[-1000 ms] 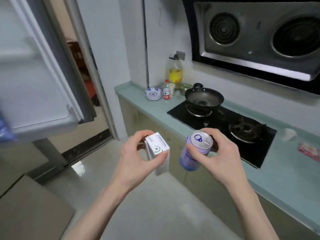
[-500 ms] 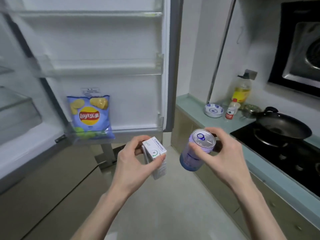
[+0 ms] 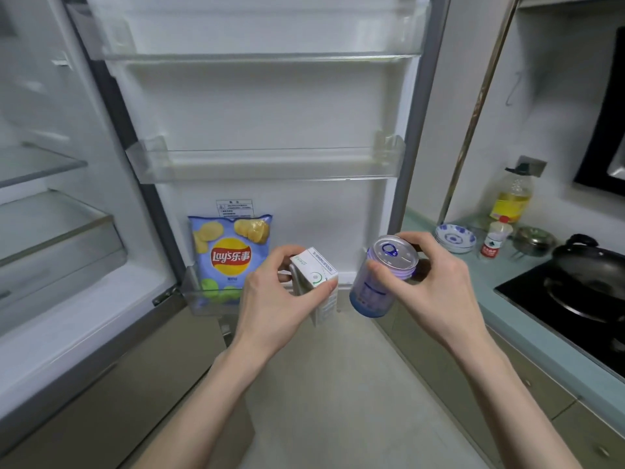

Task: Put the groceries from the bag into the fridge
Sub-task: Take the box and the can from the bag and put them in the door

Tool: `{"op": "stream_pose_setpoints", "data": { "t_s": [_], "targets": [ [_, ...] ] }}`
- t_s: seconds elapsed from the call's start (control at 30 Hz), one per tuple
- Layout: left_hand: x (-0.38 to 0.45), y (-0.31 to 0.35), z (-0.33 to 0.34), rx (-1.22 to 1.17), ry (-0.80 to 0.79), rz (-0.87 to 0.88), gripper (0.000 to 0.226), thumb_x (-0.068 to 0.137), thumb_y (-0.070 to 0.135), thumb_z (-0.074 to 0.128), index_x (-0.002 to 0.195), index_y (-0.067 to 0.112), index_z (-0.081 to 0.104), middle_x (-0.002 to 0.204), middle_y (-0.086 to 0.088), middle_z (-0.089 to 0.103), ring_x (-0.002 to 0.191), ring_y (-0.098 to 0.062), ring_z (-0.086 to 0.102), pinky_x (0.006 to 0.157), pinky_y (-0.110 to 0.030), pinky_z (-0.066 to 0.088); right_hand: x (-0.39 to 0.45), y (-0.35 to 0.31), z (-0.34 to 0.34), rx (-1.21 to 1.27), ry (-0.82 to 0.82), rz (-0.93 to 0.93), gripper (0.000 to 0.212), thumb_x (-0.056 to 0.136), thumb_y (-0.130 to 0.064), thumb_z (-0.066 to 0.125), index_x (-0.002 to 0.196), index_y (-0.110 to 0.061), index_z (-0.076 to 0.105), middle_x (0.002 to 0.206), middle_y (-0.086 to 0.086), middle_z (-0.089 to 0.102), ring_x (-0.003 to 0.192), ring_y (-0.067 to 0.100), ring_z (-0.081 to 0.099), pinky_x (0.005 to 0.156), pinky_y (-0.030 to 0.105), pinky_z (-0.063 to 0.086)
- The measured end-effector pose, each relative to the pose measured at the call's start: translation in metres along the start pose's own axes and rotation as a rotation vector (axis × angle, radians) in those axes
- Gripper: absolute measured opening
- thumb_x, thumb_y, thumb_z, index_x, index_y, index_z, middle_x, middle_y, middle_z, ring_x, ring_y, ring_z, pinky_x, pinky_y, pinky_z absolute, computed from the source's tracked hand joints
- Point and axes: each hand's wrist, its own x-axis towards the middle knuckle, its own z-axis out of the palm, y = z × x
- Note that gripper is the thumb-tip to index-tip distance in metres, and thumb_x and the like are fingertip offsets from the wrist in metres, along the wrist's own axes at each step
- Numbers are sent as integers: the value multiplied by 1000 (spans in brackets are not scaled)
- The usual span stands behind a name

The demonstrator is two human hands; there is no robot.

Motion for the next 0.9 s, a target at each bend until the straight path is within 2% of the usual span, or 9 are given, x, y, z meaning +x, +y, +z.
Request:
{"op": "stream_pose_setpoints", "data": {
  "t_s": [0.13,0.27,0.43,0.6,0.7,0.9],
  "targets": [
    [28,-8,0,-8,-1,11,55,68,42,92,115,34,64,105,16,73,98,2,68,86,-19,56,23,6,18,22,-7,0,40,77,-47,84,109,-32,66,99,-19,73,86,6,70,75,23,53],
    [57,-21,3,-4,-12,-5,56,67,40,92,115,35,63,107,15,72,98,0,69,92,-26,57,46,17,35,35,-26,1,39,78,-44,85,110,-32,67,98,-18,73,83,5,69,72,16,51],
    [85,-35,10,-31,-57,-36,57,68,31,94,116,32,64,109,18,71,100,4,68,96,-27,57,74,34,53,64,-65,9,40,78,-41,86,112,-32,67,98,-19,73,82,3,67,71,10,48],
    [104,-55,23,-17,-98,-58,60,69,28,95,121,28,65,114,15,70,107,1,67,98,-28,58,95,59,70,64,-131,10,41,77,-42,86,113,-33,67,100,-19,73,88,3,70,78,23,56],
    [111,-73,33,-22,-105,-82,62,67,27,96,122,25,65,116,11,70,110,0,66,99,-28,57,100,76,80,4,-159,-6,44,75,-48,84,112,-34,67,101,-19,72,92,1,69,82,27,56],
    [115,-90,49,-14,-235,-117,62,68,26,93,122,28,64,126,6,66,118,-1,64,107,-29,52,99,101,93,-93,-218,33,46,74,-61,78,111,-39,62,101,-22,70,92,3,66,82,34,56]
  ]
}}
